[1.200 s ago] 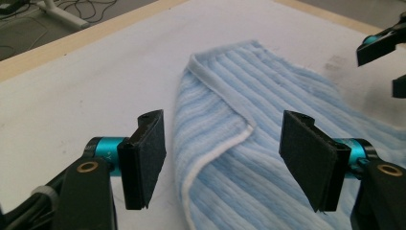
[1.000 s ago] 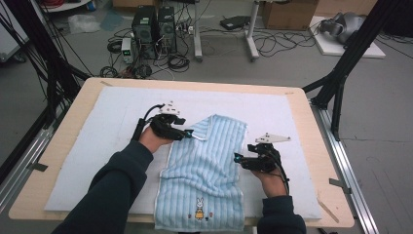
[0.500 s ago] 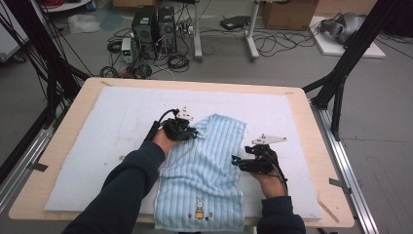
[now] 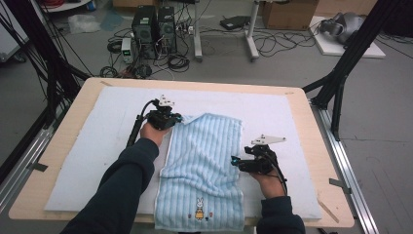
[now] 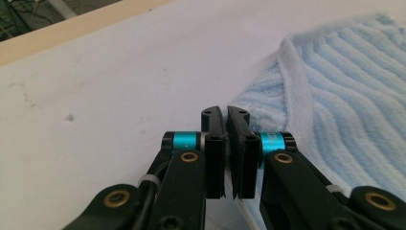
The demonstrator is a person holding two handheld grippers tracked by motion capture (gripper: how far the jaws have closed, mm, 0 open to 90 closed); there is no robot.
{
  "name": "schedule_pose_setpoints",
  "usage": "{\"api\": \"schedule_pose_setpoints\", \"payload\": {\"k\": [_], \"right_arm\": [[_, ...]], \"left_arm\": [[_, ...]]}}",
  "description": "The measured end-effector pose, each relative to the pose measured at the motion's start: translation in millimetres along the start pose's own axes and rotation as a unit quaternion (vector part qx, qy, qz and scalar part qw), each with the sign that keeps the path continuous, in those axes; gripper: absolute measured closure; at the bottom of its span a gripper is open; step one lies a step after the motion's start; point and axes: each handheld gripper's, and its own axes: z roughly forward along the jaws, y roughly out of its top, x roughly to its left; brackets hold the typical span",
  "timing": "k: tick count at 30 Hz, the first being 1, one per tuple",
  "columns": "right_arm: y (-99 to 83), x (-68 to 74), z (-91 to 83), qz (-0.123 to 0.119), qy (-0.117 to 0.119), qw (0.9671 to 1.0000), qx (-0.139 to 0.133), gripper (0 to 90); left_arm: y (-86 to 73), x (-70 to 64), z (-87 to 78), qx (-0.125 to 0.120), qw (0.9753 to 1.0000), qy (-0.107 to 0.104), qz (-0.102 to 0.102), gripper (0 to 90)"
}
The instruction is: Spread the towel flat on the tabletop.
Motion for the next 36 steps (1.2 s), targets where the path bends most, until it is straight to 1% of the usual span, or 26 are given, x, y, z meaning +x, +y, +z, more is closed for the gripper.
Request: {"api": "schedule_pose_setpoints", "payload": {"k": [1, 2, 3, 4, 5, 6, 7, 8, 9, 10, 12, 13, 14, 15, 16, 17, 18, 19, 20, 21, 23, 24, 26, 29, 31, 36], "right_arm": [[0.0, 0.1, -0.4, 0.000, -0.001, 1.0000, 0.000, 29.6], [0.0, 0.1, -0.4, 0.000, -0.001, 1.0000, 0.000, 29.6], [-0.2, 0.0, -1.0, 0.001, -0.002, 1.0000, -0.001, 29.6], [-0.2, 0.0, -1.0, 0.001, -0.002, 1.0000, -0.001, 29.6], [-0.4, -0.5, -1.0, -0.001, -0.002, 1.0000, -0.002, 29.6], [-1.0, -0.8, -1.0, 0.002, -0.002, 1.0000, -0.002, 29.6], [-1.3, -1.4, -0.7, 0.000, -0.003, 1.0000, -0.002, 29.6], [-1.8, -1.4, -0.3, 0.002, -0.003, 1.0000, 0.000, 29.6], [-1.9, -1.2, 0.4, 0.002, -0.002, 1.0000, 0.002, 29.6], [-1.9, -1.2, 0.4, 0.002, -0.002, 1.0000, 0.002, 29.6], [-1.8, -0.7, 0.6, 0.001, -0.002, 1.0000, 0.002, 29.6], [-1.8, -0.7, 0.6, -0.001, -0.003, 1.0000, 0.001, 29.6], [-1.9, -0.6, 0.2, 0.000, -0.003, 1.0000, 0.001, 29.7], [-2.1, -1.2, 0.1, 0.001, -0.002, 1.0000, 0.001, 29.7], [-2.1, -1.2, 0.1, 0.001, -0.002, 1.0000, 0.001, 29.7], [-2.2, -1.2, 0.2, 0.002, -0.002, 1.0000, 0.001, 29.6], [-2.3, -1.0, 0.2, 0.002, -0.002, 1.0000, 0.002, 29.6], [-2.2, -0.8, 0.3, 0.000, -0.001, 1.0000, 0.001, 29.7], [-2.2, 0.1, 0.2, 0.002, -0.001, 1.0000, 0.002, 29.6], [-2.3, 0.1, 0.6, 0.000, -0.001, 1.0000, 0.002, 29.7], [-2.3, 0.0, 0.6, 0.000, -0.001, 1.0000, 0.003, 29.7], [-2.3, -0.7, 1.0, -0.001, 0.000, 1.0000, 0.002, 29.7], [-2.3, -0.4, 1.7, 0.002, -0.001, 1.0000, 0.003, 29.7], [-2.3, -0.2, 3.9, 0.003, 0.000, 1.0000, 0.005, 29.7], [-2.0, -0.1, 5.9, 0.003, -0.001, 1.0000, 0.006, 29.7], [-0.3, 0.2, 11.1, 0.002, -0.002, 1.0000, 0.008, 30.6]], "left_arm": [[-1.9, 3.2, 0.7, 0.001, 0.9999, 0.007, -0.010, 74.1], [-2.5, 5.1, 0.8, 0.003, 0.9996, 0.019, -0.020, 74.1], [-3.5, 8.9, 0.5, 0.005, 0.9989, 0.026, -0.039, 57.3], [-3.9, 11.1, -0.5, 0.002, 0.9988, 0.026, -0.043, 57.3], [-3.5, 13.3, -3.1, -0.005, 0.9988, 0.030, -0.039, 56.2], [-2.8, 14.2, -5.2, -0.014, 0.9988, 0.027, -0.038, 54.4], [-1.2, 14.6, -7.7, -0.032, 0.9986, 0.010, -0.041, 54.7], [-0.1, 14.0, -8.7, -0.042, 0.9983, 0.002, -0.040, 54.8], [2.1, 10.3, -8.7, -0.068, 0.9966, -0.026, -0.039, 54.8], [2.1, 10.3, -8.7, -0.068, 0.9966, -0.026, -0.039, 54.6], [3.2, 5.0, -6.4, -0.084, 0.9945, -0.051, -0.036, 53.7], [3.2, 0.0, -3.4, -0.090, 0.9930, -0.069, -0.033, 52.7], [2.9, -3.0, -1.3, -0.088, 0.9932, -0.072, -0.025, 50.9], [2.0, -8.3, 3.1, -0.084, 0.9934, -0.076, -0.018, 45.8], [1.3, -10.6, 5.5, -0.077, 0.9942, -0.074, -0.014, 45.8], [0.2, -13.3, 9.3, -0.064, 0.9960, -0.062, -0.006, 44.4], [-0.6, -14.4, 11.8, -0.059, 0.9965, -0.059, -0.003, 44.2], [-2.2, -15.1, 14.7, -0.043, 0.9979, -0.047, 0.010, 46.9], [-2.8, -14.9, 15.7, -0.028, 0.9987, -0.035, 0.023, 59.2], [-4.2, -12.9, 16.9, -0.014, 0.9993, -0.016, 0.032, 83.5], [-5.3, -4.7, 17.0, -0.017, 0.9997, 0.004, 0.015, 84.7], [-5.8, -1.2, 16.7, -0.017, 0.9997, 0.011, 0.013, 85.2], [-7.5, 7.9, 15.9, -0.017, 0.9997, 0.019, -0.002, 85.3], [-8.9, 21.1, 13.6, -0.024, 0.9988, 0.037, -0.022, 85.3], [-7.6, 29.7, 13.6, -0.026, 0.9981, 0.050, -0.027, 85.3], [-5.6, 44.0, 14.4, -0.036, 0.9963, 0.060, -0.050, 83.1]]}}
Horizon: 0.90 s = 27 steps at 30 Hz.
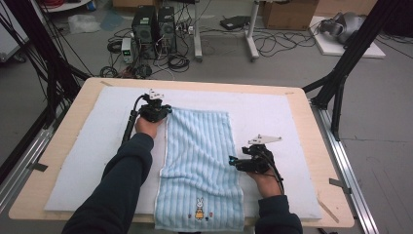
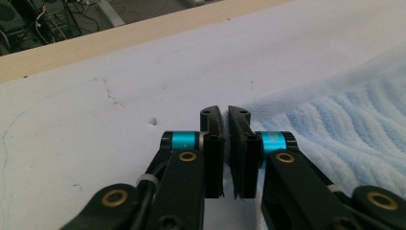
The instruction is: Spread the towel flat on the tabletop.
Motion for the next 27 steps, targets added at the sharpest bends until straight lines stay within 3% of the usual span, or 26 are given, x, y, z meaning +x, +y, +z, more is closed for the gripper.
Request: {"api": "schedule_pose_setpoints", "payload": {"k": [1, 2, 3, 7, 9, 11, 13, 15, 17, 19, 20, 21, 22, 23, 24, 25, 26, 27], "right_arm": [[0.8, -2.4, 1.8, 0.004, 0.000, 1.0000, -0.001, 31.3], [0.8, -2.4, 1.8, 0.004, 0.000, 1.0000, -0.001, 31.3], [3.1, -7.4, 3.9, 0.012, -0.006, 0.9999, 0.000, 31.7], [11.1, -17.3, 7.4, 0.027, -0.013, 0.9995, -0.007, 35.2], [26.1, -29.7, 16.4, 0.026, -0.014, 0.9995, -0.009, 50.5], [36.4, -34.9, 25.4, 0.017, -0.023, 0.9996, -0.002, 54.4], [39.9, -37.0, 29.5, 0.013, -0.025, 0.9996, 0.002, 54.4], [55.2, -43.1, 49.4, 0.006, -0.037, 0.9991, 0.018, 47.7], [58.3, -44.1, 53.5, 0.002, -0.041, 0.9989, 0.021, 46.1], [71.6, -47.1, 70.5, -0.003, -0.063, 0.9977, 0.026, 41.8], [71.6, -47.1, 70.5, -0.003, -0.063, 0.9977, 0.026, 41.8], [81.2, -51.5, 83.7, 0.013, -0.082, 0.9962, 0.025, 45.0], [81.2, -51.5, 83.7, 0.013, -0.082, 0.9962, 0.025, 45.0], [87.6, -55.3, 93.0, 0.025, -0.095, 0.9948, 0.026, 54.4], [87.6, -55.3, 93.0, 0.025, -0.095, 0.9948, 0.026, 54.4], [92.5, -56.5, 100.4, 0.034, -0.108, 0.9930, 0.032, 60.9], [92.5, -56.5, 100.4, 0.034, -0.108, 0.9930, 0.032, 60.9], [93.0, -54.4, 105.4, 0.021, -0.112, 0.9929, 0.033, 69.9]], "left_arm": [[-0.5, 1.2, 0.1, 0.003, 0.9999, 0.003, -0.015, 61.7], [-0.8, 1.5, 0.5, 0.007, 0.9996, 0.005, -0.028, 61.7], [-1.3, 3.1, -0.7, 0.016, 0.9990, 0.004, -0.041, 49.7], [-3.5, 4.8, -8.4, 0.029, 0.9981, -0.012, -0.054, 45.3], [-4.8, 4.2, -13.2, 0.026, 0.9982, -0.016, -0.052, 45.0], [-7.6, 3.4, -18.4, 0.025, 0.9978, -0.020, -0.057, 44.8], [-10.9, 2.4, -21.5, 0.032, 0.9977, -0.027, -0.053, 44.9], [-15.1, 0.7, -24.4, 0.037, 0.9973, -0.032, -0.054, 45.1], [-18.3, -0.4, -26.3, 0.041, 0.9971, -0.035, -0.054, 45.1], [-20.4, -1.1, -27.8, 0.040, 0.9969, -0.037, -0.056, 45.0], [-21.4, -1.5, -28.4, 0.041, 0.9968, -0.039, -0.055, 45.0], [-22.9, -2.3, -28.8, 0.043, 0.9965, -0.043, -0.057, 44.8], [-22.9, -2.3, -28.8, 0.043, 0.9965, -0.043, -0.057, 44.2], [-23.0, -3.2, -29.0, 0.047, 0.9962, -0.047, -0.056, 44.0], [-22.9, -3.7, -29.2, 0.050, 0.9963, -0.048, -0.052, 44.0], [-22.2, -6.0, -29.3, 0.049, 0.9964, -0.048, -0.049, 44.4], [-22.2, -6.0, -29.3, 0.049, 0.9964, -0.048, -0.049, 44.8], [-21.8, -7.0, -29.3, 0.048, 0.9965, -0.050, -0.047, 45.5]]}}
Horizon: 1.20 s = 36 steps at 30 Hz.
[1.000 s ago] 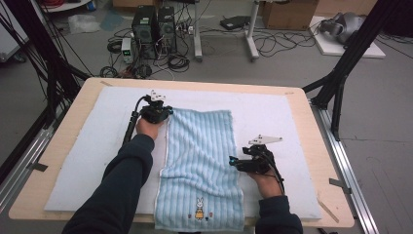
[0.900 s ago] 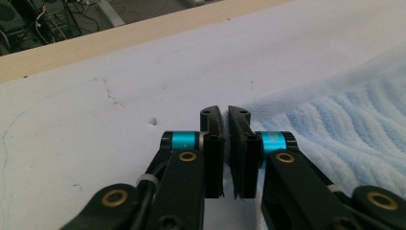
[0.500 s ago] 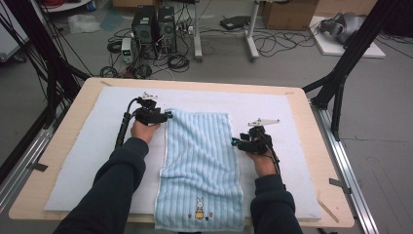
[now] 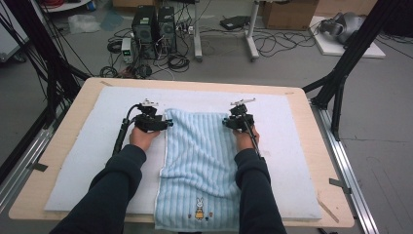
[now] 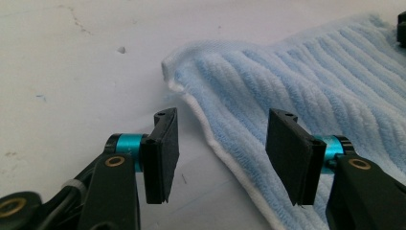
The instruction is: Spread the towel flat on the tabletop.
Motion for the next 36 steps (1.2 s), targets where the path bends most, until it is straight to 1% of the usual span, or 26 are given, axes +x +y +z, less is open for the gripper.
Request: {"api": "schedule_pose_setpoints", "payload": {"k": [2, 3, 4, 5, 6, 7, 8, 9, 10, 11, 12, 15, 18, 19, 22, 23, 24, 25, 26, 27, 28, 29, 31, 32, 35, 36], "right_arm": [[-0.6, 0.8, 1.5, -0.006, -0.003, 1.0000, 0.000, 72.1], [-0.6, 0.6, 1.3, -0.007, 0.003, 1.0000, -0.001, 80.2], [0.6, 1.2, -1.3, -0.033, -0.015, 0.9993, 0.008, 86.8], [0.6, 1.2, -1.3, -0.033, -0.015, 0.9993, 0.008, 86.8], [0.1, -3.3, -5.0, -0.037, -0.067, 0.9970, 0.014, 87.0], [0.1, -3.3, -5.0, -0.037, -0.067, 0.9970, 0.014, 87.0], [-2.0, -12.6, -8.5, -0.004, -0.081, 0.9966, 0.009, 85.3], [-2.0, -12.6, -8.5, -0.004, -0.081, 0.9966, 0.009, 85.3], [-3.3, -17.1, -9.0, 0.013, -0.069, 0.9975, 0.006, 77.6], [-3.2, -18.4, -10.9, 0.021, -0.067, 0.9976, 0.002, 70.2], [-2.8, -19.3, -17.9, 0.020, -0.054, 0.9980, -0.023, 67.7], [-2.4, -20.6, -25.9, 0.019, -0.051, 0.9978, -0.037, 65.6], [-4.1, -23.1, -36.2, 0.013, -0.049, 0.9978, -0.042, 64.4], [-6.0, -24.7, -40.6, 0.013, -0.050, 0.9976, -0.046, 63.8], [-11.5, -29.4, -47.8, 0.016, -0.048, 0.9976, -0.047, 62.8], [-14.4, -31.5, -49.7, 0.017, -0.045, 0.9979, -0.043, 62.8], [-19.0, -34.0, -50.6, 0.019, -0.043, 0.9983, -0.035, 62.8], [-19.0, -34.0, -50.6, 0.019, -0.043, 0.9983, -0.035, 62.8], [-22.7, -35.0, -49.6, 0.023, -0.038, 0.9986, -0.029, 62.8], [-22.7, -35.0, -49.6, 0.023, -0.038, 0.9986, -0.029, 62.8], [-24.6, -34.9, -47.8, 0.023, -0.033, 0.9989, -0.024, 62.8], [-25.8, -34.4, -46.2, 0.022, -0.028, 0.9992, -0.019, 62.8], [-26.3, -31.4, -42.2, 0.020, -0.013, 0.9996, -0.015, 62.7], [-24.9, -25.5, -38.4, 0.017, -0.006, 0.9997, -0.015, 62.7], [-23.2, -19.0, -34.1, 0.016, 0.002, 0.9997, -0.018, 62.7], [-21.6, -13.0, -28.2, 0.012, 0.012, 0.9997, -0.017, 62.7]], "left_arm": [[-0.1, -0.7, 0.6, -0.001, 1.0000, 0.002, 0.000, 45.6], [-0.4, -0.9, 0.9, 0.001, 1.0000, 0.002, -0.001, 45.7], [-0.6, -0.5, 0.9, 0.005, 1.0000, 0.002, 0.000, 45.7], [-0.7, -0.4, 0.8, 0.007, 1.0000, 0.002, 0.001, 45.7], [-0.8, -0.9, 0.7, 0.008, 1.0000, 0.002, 0.000, 45.7], [-0.7, -1.4, 0.7, 0.009, 1.0000, 0.001, 0.001, 45.7], [-0.2, -3.9, 1.5, 0.007, 1.0000, 0.001, 0.003, 45.7], [-0.2, -3.9, 1.5, 0.007, 1.0000, 0.001, 0.003, 45.6], [-0.1, -5.7, 2.8, 0.004, 1.0000, -0.002, 0.005, 45.6], [-0.4, -7.4, 4.6, 0.002, 1.0000, -0.002, 0.004, 45.7], [-0.8, -8.5, 6.4, 0.002, 1.0000, -0.001, 0.007, 46.4], [-2.5, -10.1, 12.5, 0.003, 0.9999, 0.003, 0.011, 46.7], [-1.2, -10.4, 18.4, -0.007, 0.9999, 0.011, 0.000, 47.5], [-0.2, -11.2, 19.5, -0.006, 0.9999, 0.015, 0.002, 47.9], [3.8, -16.5, 22.6, 0.010, 0.9991, 0.028, 0.031, 49.0], [4.1, -17.2, 22.7, 0.009, 0.9989, 0.031, 0.035, 52.6], [3.8, -18.1, 22.4, 0.008, 0.9986, 0.028, 0.044, 73.8], [3.2, -19.4, 23.1, 0.006, 0.9986, 0.020, 0.049, 73.8], [2.9, -22.3, 23.6, 0.006, 0.9980, 0.017, 0.061, 86.1], [2.7, -25.2, 24.5, 0.004, 0.9967, 0.020, 0.078, 86.1], [2.8, -25.2, 24.8, 0.003, 0.9965, 0.021, 0.081, 87.0], [3.1, -23.4, 24.8, 0.002, 0.9968, 0.019, 0.078, 87.5], [4.2, -15.9, 23.6, 0.002, 0.9962, 0.041, 0.077, 87.9], [4.8, -10.3, 22.9, 0.001, 0.9965, 0.049, 0.067, 88.0], [7.2, 5.9, 19.7, 0.000, 0.9964, 0.070, 0.047, 88.0], [7.7, 11.9, 17.4, -0.006, 0.9965, 0.075, 0.035, 87.8]]}}
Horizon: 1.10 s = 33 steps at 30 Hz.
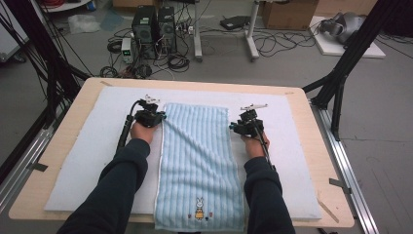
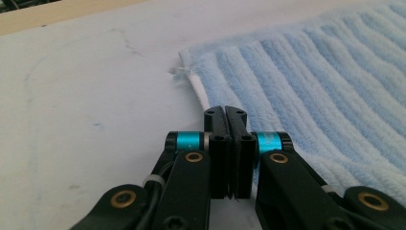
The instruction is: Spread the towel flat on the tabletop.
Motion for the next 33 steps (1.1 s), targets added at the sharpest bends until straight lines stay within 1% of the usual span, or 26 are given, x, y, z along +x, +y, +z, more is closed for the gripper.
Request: {"api": "schedule_pose_setpoints", "payload": {"k": [2, 3, 4, 6, 8, 9, 10, 12, 13, 14, 15, 17, 18, 20, 21, 22, 24, 25, 26, 27, 28, 29, 30, 31, 32, 33], "right_arm": [[0.5, 2.7, 2.2, 0.000, 0.002, 1.0000, 0.002, 62.7], [1.7, 6.6, 5.9, 0.000, 0.009, 1.0000, 0.001, 62.7], [4.1, 11.5, 10.7, -0.002, 0.019, 0.9998, -0.004, 62.8], [5.2, 13.1, 12.2, -0.003, 0.022, 0.9997, -0.006, 63.1], [8.4, 17.9, 16.4, -0.004, 0.025, 0.9997, -0.004, 66.2], [9.8, 20.8, 20.3, -0.019, 0.012, 0.9997, 0.009, 70.3], [11.4, 22.7, 23.4, -0.033, 0.015, 0.9993, 0.012, 85.1], [12.6, 23.8, 24.0, -0.038, 0.012, 0.9991, 0.014, 86.3], [15.4, 25.3, 25.3, -0.054, -0.001, 0.9983, 0.023, 86.9], [17.0, 25.6, 25.8, -0.059, -0.009, 0.9979, 0.023, 87.1], [19.5, 24.7, 26.7, -0.064, -0.027, 0.9972, 0.028, 87.2], [21.8, 19.8, 26.8, -0.061, -0.071, 0.9954, 0.020, 87.0], [21.9, 16.0, 25.9, -0.049, -0.092, 0.9944, 0.013, 86.3], [20.5, 8.8, 25.7, -0.019, -0.103, 0.9945, 0.008, 77.6], [19.5, 5.7, 25.2, -0.002, -0.094, 0.9956, 0.006, 74.0], [18.2, 4.4, 20.2, 0.001, -0.078, 0.9969, -0.006, 71.6], [18.1, 4.3, 17.8, -0.004, -0.074, 0.9972, -0.012, 70.3], [18.3, 4.0, 13.4, -0.003, -0.060, 0.9981, -0.017, 69.2], [18.4, 3.2, 6.4, -0.008, -0.047, 0.9986, -0.021, 68.7], [18.4, 3.2, 6.4, -0.008, -0.047, 0.9986, -0.021, 68.7], [18.0, 3.1, 3.7, -0.010, -0.046, 0.9986, -0.023, 68.6], [17.3, 2.2, 0.8, -0.012, -0.042, 0.9988, -0.024, 68.0], [14.4, 0.3, -4.2, -0.014, -0.039, 0.9989, -0.024, 67.9], [14.4, 0.3, -4.2, -0.014, -0.039, 0.9989, -0.024, 67.9], [10.7, -1.0, -6.8, -0.011, -0.035, 0.9991, -0.021, 67.3], [10.7, -1.0, -6.8, -0.011, -0.035, 0.9991, -0.021, 67.3]], "left_arm": [[-1.2, 7.1, -1.3, -0.006, 0.9998, -0.003, -0.016, 87.2], [-1.7, 9.1, -2.1, -0.006, 0.9998, 0.001, -0.018, 85.7], [-2.1, 11.2, -2.6, -0.006, 0.9996, 0.000, -0.027, 73.4], [-2.6, 14.0, -3.9, -0.005, 0.9990, -0.005, -0.043, 71.1], [-2.6, 13.6, -5.6, -0.005, 0.9990, -0.012, -0.043, 67.8], [-2.6, 12.7, -6.0, -0.004, 0.9990, -0.014, -0.043, 67.8], [-2.4, 11.5, -6.5, -0.002, 0.9989, -0.020, -0.042, 66.6], [-2.0, 8.9, -7.5, -0.004, 0.9989, -0.023, -0.039, 66.5], [-1.8, 8.3, -7.9, -0.004, 0.9989, -0.025, -0.039, 66.2], [-1.4, 7.4, -8.6, -0.003, 0.9989, -0.027, -0.039, 65.8], [-1.3, 6.4, -9.4, -0.003, 0.9989, -0.028, -0.038, 65.1], [-2.0, 3.9, -11.1, -0.004, 0.9987, -0.034, -0.039, 64.5], [-2.8, 2.0, -11.6, -0.005, 0.9984, -0.038, -0.042, 63.8], [-4.4, -1.2, -11.6, -0.003, 0.9980, -0.050, -0.039, 62.2], [-5.5, -3.8, -10.4, -0.001, 0.9974, -0.061, -0.039, 61.5], [-6.1, -5.9, -9.0, -0.001, 0.9964, -0.074, -0.041, 59.5], [-6.0, -10.7, -6.7, -0.003, 0.9954, -0.087, -0.041, 58.7], [-6.0, -13.4, -5.7, -0.005, 0.9950, -0.091, -0.041, 56.8], [-5.9, -16.4, -4.4, -0.005, 0.9949, -0.094, -0.035, 57.8], [-6.1, -19.0, -3.3, -0.003, 0.9951, -0.094, -0.029, 57.8], [-6.8, -22.1, -1.8, 0.002, 0.9955, -0.094, -0.013, 63.5], [-6.2, -25.1, -1.7, 0.003, 0.9969, -0.078, -0.001, 71.8], [-5.3, -26.0, -0.7, 0.004, 0.9971, -0.075, 0.009, 86.6], [-4.1, -25.8, 0.1, 0.004, 0.9974, -0.071, 0.009, 86.6], [-1.8, -25.3, 1.1, 0.007, 0.9988, -0.047, 0.012, 87.0], [-0.8, -23.7, 2.2, 0.006, 0.9993, -0.035, 0.013, 87.0]]}}
